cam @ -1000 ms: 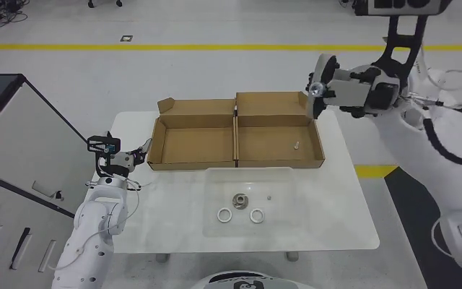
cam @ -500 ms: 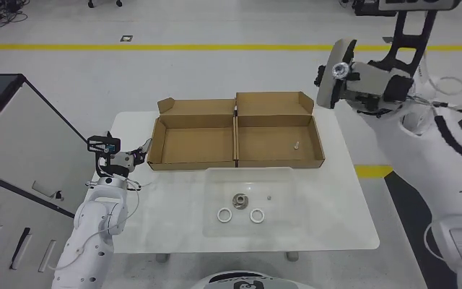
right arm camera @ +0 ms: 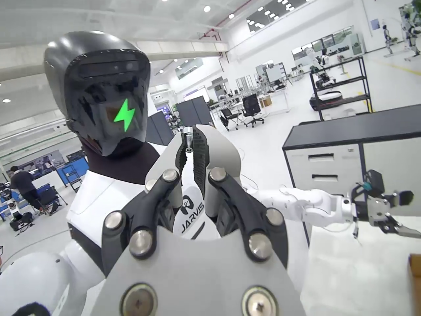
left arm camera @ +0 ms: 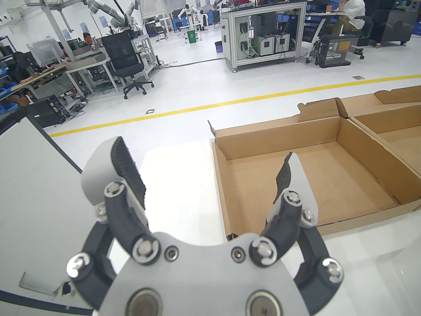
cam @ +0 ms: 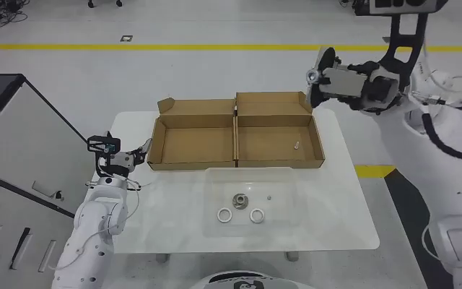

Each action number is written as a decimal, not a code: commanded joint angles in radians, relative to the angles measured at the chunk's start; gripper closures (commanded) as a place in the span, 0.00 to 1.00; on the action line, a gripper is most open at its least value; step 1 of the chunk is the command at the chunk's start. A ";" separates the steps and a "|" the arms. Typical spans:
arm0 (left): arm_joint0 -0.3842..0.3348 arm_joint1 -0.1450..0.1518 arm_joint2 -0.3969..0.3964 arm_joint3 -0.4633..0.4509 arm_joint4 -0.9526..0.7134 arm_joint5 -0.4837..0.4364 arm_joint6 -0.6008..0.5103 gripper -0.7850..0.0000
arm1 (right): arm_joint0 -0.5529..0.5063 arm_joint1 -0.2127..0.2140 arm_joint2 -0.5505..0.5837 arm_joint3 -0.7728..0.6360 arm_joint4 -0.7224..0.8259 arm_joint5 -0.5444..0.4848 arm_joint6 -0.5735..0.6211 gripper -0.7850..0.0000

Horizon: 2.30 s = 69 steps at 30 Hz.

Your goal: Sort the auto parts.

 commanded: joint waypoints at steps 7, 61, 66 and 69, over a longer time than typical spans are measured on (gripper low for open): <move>0.000 0.000 0.000 0.000 0.000 0.000 0.000 0.00 | -0.029 -0.013 0.012 -0.021 0.022 0.024 0.000 1.00; 0.000 0.000 0.000 0.000 0.000 0.000 0.000 0.00 | -0.126 -0.038 0.171 0.022 0.034 0.149 0.099 1.00; 0.000 0.000 0.000 0.000 0.000 0.000 0.000 0.00 | -0.163 -0.010 0.272 0.045 -0.190 0.264 0.172 1.00; 0.000 0.000 0.000 0.000 0.000 0.000 0.000 0.00 | -0.183 0.007 0.321 0.040 -0.353 0.334 0.216 1.00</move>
